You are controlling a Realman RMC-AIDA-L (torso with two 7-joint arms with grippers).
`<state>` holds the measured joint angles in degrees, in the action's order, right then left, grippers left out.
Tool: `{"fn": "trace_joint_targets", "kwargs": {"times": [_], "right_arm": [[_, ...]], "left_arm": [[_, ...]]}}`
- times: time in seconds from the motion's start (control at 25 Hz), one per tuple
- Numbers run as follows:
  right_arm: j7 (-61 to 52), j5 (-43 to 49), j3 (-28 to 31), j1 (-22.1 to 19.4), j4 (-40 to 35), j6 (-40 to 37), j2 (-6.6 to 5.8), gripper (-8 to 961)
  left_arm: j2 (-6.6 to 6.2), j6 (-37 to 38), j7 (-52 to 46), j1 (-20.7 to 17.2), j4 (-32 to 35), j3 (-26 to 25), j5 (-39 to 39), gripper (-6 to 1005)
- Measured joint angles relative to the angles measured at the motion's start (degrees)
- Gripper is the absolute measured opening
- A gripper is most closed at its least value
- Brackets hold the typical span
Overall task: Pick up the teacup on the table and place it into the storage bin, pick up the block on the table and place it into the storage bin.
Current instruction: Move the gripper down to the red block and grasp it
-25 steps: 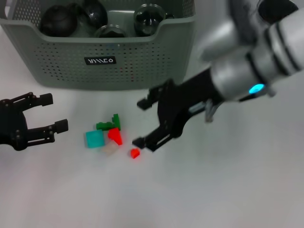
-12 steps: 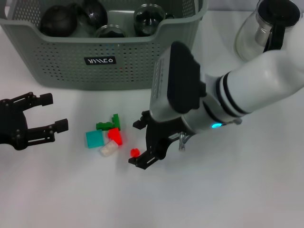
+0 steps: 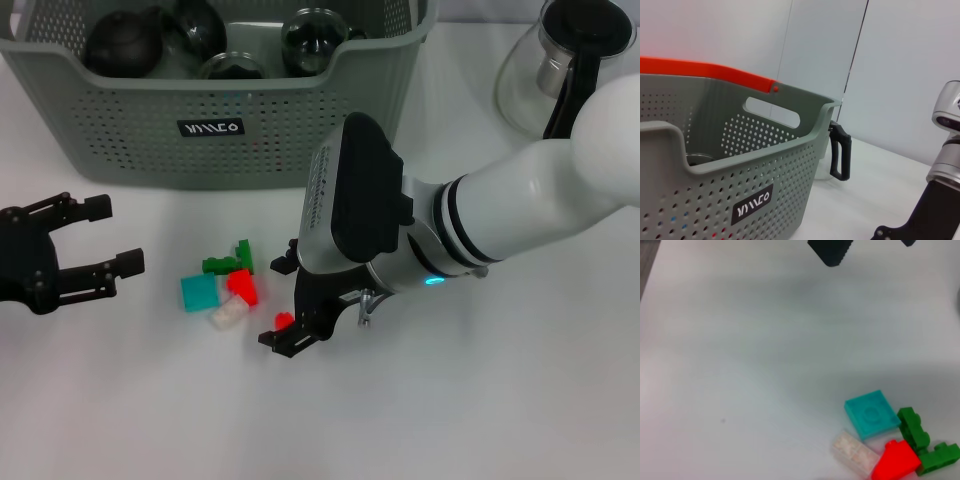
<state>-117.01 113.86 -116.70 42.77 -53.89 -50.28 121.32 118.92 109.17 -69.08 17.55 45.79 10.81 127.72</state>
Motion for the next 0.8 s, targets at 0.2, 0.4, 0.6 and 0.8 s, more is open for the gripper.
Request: {"fn": "trace_joint_targets", "kwargs": {"times": [0.2,0.4,0.6,0.8], "right_arm": [[-0.2,-0.9,-0.2,0.0,0.6,0.5,0.07,929],[-0.2,-1.4,-0.6,0.2,1.3,0.9,0.11,746],[-0.2,-1.4,-1.3,0.1,2.3,1.7,0.24,650],[-0.2,-1.4,-1.6,0.1,2.5,1.7,0.25,553]], "left_arm": [[0.00,-0.1,0.0,0.0,0.0,0.0,0.0,862],[0.00,-0.7,0.0,0.0,-0.3,0.0,0.0,862],[0.00,-1.1,0.2,0.0,-0.8,0.2,0.0,862],[0.00,-1.2,0.2,0.0,-0.8,0.3,0.0,862]]}}
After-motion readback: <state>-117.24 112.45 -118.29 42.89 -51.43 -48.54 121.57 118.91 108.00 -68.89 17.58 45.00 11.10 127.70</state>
